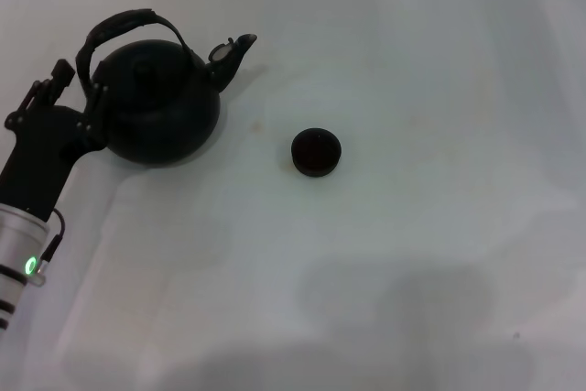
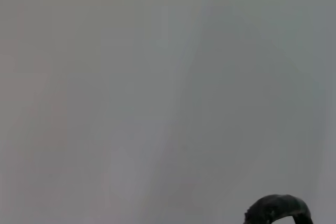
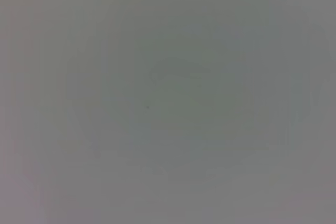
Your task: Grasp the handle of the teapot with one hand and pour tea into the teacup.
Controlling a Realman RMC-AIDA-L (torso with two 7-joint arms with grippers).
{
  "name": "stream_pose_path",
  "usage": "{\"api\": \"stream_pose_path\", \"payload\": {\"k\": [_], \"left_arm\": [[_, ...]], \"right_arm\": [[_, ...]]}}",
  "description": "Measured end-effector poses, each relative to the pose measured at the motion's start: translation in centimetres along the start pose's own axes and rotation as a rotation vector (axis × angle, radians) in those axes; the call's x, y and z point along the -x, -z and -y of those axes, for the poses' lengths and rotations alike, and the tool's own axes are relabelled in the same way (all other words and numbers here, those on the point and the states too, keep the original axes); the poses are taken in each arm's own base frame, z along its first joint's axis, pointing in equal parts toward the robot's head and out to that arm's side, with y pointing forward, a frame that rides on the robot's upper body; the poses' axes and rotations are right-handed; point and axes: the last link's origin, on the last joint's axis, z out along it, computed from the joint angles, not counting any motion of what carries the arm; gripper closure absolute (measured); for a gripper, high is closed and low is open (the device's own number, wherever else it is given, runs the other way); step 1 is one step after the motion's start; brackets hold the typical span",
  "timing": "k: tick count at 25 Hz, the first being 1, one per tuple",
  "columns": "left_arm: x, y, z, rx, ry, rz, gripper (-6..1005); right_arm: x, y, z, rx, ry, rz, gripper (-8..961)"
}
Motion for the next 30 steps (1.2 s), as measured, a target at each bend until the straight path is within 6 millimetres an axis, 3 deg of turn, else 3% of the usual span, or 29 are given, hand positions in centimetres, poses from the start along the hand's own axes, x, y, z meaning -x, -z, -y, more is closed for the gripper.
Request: {"api": "stream_pose_path", "payload": {"k": [17, 30], "left_arm": [[-1.1, 2.2, 0.8, -0.030, 0.065, -0.094, 483], [-2.0, 4.8, 6.3, -0.393, 0.097, -0.189, 490]], "right_arm": [[-0.2, 0.2, 0.2, -0.006, 0.000, -0.004, 113], [-0.2, 0.7, -0.5, 0.038, 0.006, 0.021, 112]]}}
